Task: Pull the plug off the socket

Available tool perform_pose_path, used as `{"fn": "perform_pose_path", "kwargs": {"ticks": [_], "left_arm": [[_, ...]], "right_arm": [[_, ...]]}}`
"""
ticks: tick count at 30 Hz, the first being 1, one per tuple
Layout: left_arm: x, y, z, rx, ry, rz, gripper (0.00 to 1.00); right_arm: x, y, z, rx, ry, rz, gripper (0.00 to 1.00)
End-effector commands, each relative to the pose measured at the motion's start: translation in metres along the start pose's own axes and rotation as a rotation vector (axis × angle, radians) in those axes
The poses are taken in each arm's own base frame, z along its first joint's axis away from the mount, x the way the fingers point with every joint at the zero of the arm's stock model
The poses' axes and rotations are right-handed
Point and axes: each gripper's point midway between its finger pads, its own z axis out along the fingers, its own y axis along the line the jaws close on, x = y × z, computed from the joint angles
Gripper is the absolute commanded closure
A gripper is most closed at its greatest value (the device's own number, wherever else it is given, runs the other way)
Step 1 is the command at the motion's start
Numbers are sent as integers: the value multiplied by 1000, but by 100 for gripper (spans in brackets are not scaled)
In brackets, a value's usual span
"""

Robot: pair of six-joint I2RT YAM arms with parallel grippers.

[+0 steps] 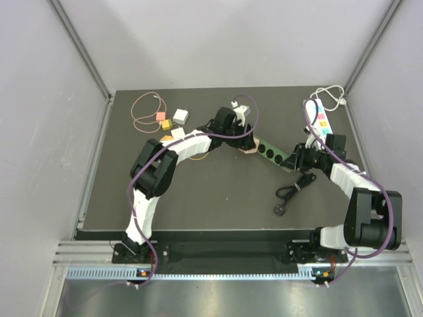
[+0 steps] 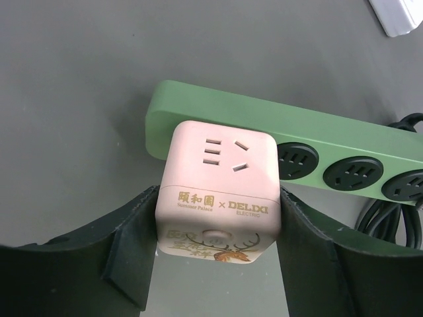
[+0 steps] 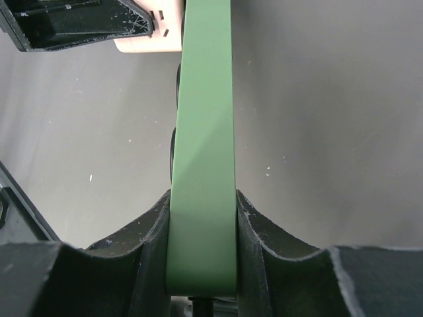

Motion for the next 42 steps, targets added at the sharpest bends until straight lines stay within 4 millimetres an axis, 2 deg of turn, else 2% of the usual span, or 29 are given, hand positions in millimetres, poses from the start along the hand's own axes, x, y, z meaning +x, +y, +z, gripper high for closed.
{"fn": "perform_pose_path", "kwargs": {"ticks": [1,4,5,8,9,10,11,12,13,18,22,26,30,36,38,39,42], "left_arm": [[-19,-17,0,59,-32,17,39],[-18,-20,1,74,-22,17,49],[-18,-21,1,78,-17,18,63],[-21,-27,-1,105,-16,29,91],[-19,-25,-1,96,-9,44,100],[-25,-27,-6,88,-27,67,100],[-27,-28,-9,77,-36,93,100],[-32,-31,-17,69,-55,153,100],[-34,-32,-20,45,-67,189,100],[-41,-43,-41,11,-105,348,100],[-38,-51,-44,15,-105,381,100],[-35,-60,-45,17,-104,406,100],[-42,-71,-49,-4,-130,485,100],[-59,-86,-57,-31,-182,542,100],[-60,-90,-59,-28,-189,553,100],[-61,-93,-60,-27,-191,558,100],[-62,-104,-63,-20,-206,581,100]], "right_arm": [[-44,14,-5,-73,-108,-130,100],[-43,13,-5,-73,-106,-127,100],[-43,14,-5,-76,-105,-128,100],[-41,18,-4,-111,-99,-129,100],[-38,19,-2,-124,-88,-125,96],[-38,20,-2,-139,-81,-124,88],[-35,21,-1,-143,-66,-118,72],[-32,19,1,-144,-54,-119,65],[-31,19,2,-147,-47,-118,53],[-25,19,7,-154,-16,-115,37],[-22,20,10,-155,-1,-124,23],[-17,25,13,-177,22,-128,17],[-4,27,23,-197,86,-111,18],[0,33,32,-200,125,-121,30],[-1,31,33,-188,127,-119,37],[3,38,37,-205,144,-131,39],[5,40,39,-211,163,-124,65]]}}
